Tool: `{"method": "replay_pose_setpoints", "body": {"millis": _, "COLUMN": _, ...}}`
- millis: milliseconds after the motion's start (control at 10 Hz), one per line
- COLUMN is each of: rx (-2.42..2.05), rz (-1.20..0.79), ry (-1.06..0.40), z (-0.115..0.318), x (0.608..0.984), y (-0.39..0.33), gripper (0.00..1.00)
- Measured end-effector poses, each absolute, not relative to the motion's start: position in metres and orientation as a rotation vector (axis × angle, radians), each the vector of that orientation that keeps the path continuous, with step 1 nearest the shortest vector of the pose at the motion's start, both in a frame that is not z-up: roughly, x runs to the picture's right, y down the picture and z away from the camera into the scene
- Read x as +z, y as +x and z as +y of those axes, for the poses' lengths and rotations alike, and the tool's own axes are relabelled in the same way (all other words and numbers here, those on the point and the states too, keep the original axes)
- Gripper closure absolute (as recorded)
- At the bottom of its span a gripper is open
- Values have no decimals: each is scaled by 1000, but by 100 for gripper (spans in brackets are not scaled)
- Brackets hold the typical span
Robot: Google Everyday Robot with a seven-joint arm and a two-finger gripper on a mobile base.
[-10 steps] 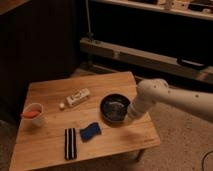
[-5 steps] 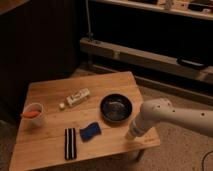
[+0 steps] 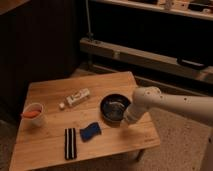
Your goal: Push the ceramic bowl across the table
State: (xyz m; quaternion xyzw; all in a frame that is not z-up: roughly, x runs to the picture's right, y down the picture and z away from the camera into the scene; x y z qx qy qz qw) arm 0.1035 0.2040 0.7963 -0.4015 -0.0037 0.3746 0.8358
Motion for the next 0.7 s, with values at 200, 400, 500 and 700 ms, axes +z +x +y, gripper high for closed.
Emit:
{"method": "replay_pose_setpoints", "body": {"millis": 200, "rx": 808, "rz": 27, "ry": -870, "z": 220, "x": 802, "y": 116, "gripper": 100}}
{"method": "replay_pose_setpoints", "body": {"millis": 400, "rx": 821, "rz": 47, "ry": -867, "z": 220, "x": 801, "y": 124, "gripper": 100}}
{"method": "replay_pose_setpoints", "body": {"millis": 500, "rx": 823, "rz": 53, "ry": -861, "z": 216, "x": 800, "y": 126, "gripper": 100}}
{"method": "replay_pose_setpoints", "body": {"millis": 700, "rx": 827, "rz": 57, "ry": -852, "z": 206, "x": 801, "y": 127, "gripper": 100}}
